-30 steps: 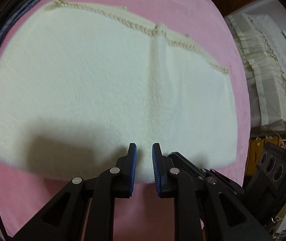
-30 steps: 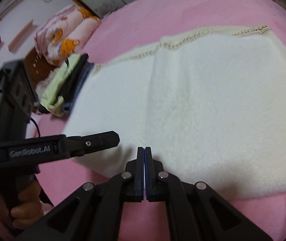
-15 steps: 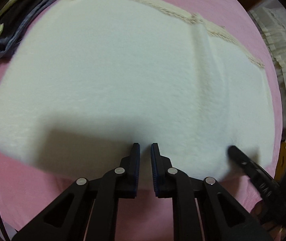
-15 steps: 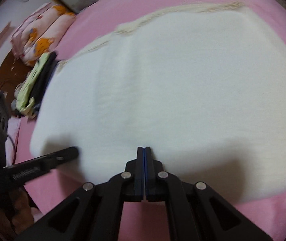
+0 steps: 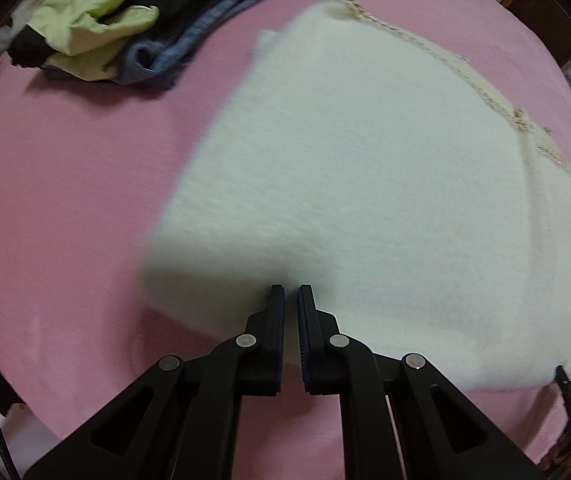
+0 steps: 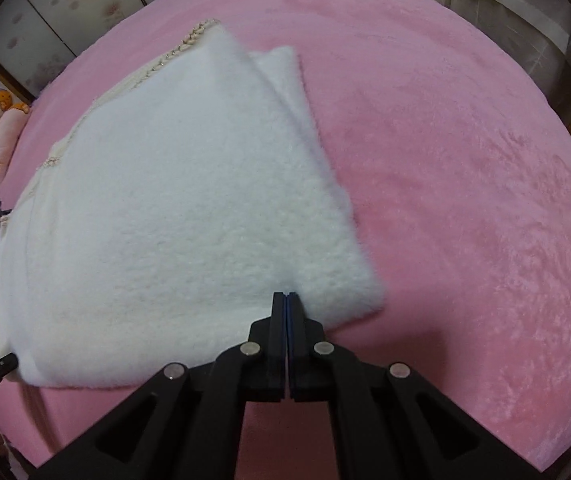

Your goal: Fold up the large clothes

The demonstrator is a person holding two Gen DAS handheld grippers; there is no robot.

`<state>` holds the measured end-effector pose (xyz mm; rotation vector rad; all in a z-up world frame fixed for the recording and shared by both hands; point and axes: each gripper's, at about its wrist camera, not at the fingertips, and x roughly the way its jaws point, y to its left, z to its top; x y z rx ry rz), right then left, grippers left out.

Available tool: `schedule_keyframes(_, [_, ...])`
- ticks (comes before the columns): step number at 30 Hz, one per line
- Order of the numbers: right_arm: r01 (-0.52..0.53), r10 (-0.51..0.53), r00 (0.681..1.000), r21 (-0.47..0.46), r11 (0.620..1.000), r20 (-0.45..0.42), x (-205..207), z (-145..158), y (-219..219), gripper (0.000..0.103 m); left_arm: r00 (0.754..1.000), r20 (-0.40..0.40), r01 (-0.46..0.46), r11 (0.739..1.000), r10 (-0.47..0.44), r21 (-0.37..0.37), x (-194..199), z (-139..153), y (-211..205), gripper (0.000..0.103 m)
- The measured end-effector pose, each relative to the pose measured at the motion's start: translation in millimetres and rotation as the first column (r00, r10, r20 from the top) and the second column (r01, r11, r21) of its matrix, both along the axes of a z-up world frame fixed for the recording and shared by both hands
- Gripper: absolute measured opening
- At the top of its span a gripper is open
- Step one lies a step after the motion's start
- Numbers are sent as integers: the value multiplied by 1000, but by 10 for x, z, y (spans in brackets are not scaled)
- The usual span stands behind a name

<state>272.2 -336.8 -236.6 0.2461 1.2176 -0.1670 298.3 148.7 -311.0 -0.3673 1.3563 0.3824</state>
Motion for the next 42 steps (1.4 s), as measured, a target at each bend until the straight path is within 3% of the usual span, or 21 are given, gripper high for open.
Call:
schedule_keyframes(6, [24,-25,999,-81,996,-21,44,-29,159,0,994,-41,-100,993,103,67,-134,-88,370,7])
schedule_keyframes(9, [3,-5,1000,-107,994,-12,40,11,229,0,987,-22,-162,987,162,9,-168,-51,486,6])
schedule_keyframes(12, [-58,62,998,-141,988,23,12,160,416,0,994,12,-108,994,108,11,-170,78,378,6])
schedule_keyframes(16, [-225,220,970,35,974,104,-25,276,804,0,997,74,6,995,1,-100,-65,252,-9,8])
schedule_keyframes(19, [-333,308,941,215,918,142,8,238,1200,0,989,106,125,969,-104,-215,99,279,-385,8])
schedule_keyframes(22, [-395,369,918,250,884,146,108,155,1561,0,962,159,256,930,-220,-263,305,306,-760,8])
schedule_keyframes(25, [-395,362,918,286,873,163,243,61,1709,0,945,175,319,894,-276,-315,557,269,-955,8])
schedule_keyframes(29, [-375,339,926,319,870,165,539,-57,1749,0,951,165,309,858,-263,-410,804,153,-1046,8])
schedule_keyframes(37, [-340,284,939,415,844,193,1009,-220,1731,0,962,180,267,853,-206,-449,1050,-234,-972,8])
schedule_keyframes(42, [-344,271,935,401,849,229,1189,-230,1772,0,970,202,217,859,-136,-463,1308,-214,-796,8])
